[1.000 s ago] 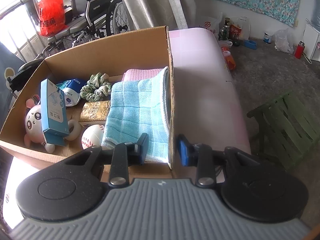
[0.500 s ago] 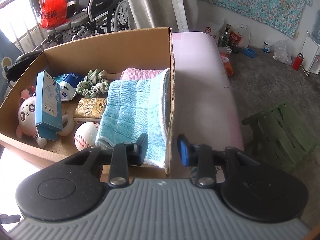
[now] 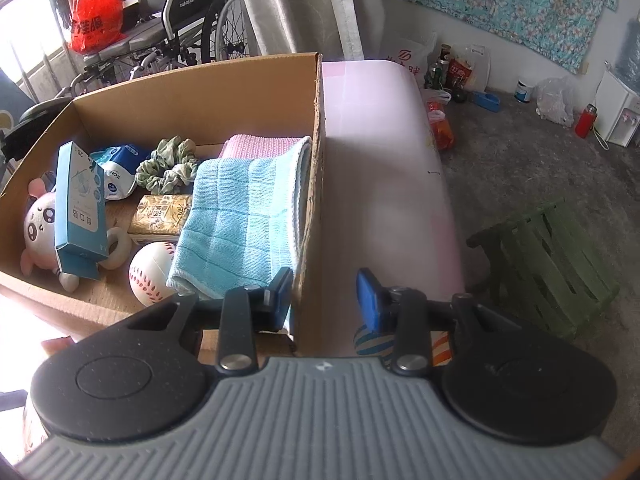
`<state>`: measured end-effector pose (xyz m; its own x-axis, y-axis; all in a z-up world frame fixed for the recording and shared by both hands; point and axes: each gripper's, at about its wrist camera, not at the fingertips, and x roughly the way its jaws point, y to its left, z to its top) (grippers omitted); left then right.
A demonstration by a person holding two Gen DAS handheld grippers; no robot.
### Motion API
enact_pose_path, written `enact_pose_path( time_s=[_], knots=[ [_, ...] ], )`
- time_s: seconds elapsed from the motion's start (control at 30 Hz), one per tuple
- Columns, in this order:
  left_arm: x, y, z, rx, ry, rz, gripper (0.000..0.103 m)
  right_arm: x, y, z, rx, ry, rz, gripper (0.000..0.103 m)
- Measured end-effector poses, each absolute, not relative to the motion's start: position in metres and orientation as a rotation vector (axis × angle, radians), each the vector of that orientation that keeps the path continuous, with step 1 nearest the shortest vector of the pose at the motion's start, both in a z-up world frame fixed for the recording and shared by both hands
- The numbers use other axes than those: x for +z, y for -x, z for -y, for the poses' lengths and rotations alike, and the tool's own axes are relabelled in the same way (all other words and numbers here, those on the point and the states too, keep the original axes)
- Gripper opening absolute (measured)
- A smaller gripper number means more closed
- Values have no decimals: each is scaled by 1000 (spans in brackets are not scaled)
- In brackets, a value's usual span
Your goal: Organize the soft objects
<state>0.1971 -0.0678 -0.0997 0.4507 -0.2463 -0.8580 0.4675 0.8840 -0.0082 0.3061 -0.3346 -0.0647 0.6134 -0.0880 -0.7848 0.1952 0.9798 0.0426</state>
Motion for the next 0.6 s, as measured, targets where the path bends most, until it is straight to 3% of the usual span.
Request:
enact_pose_path(
  time_s=[0.33,0.6],
  knots=[
    [-101,-214,88,-355,-184,-978,97,-66,-305,335,-152,-195,-884,32],
    [-47,-198,62,-434,-148,-821,85,-65,-295,325,-102,-212,-891,26]
  ],
)
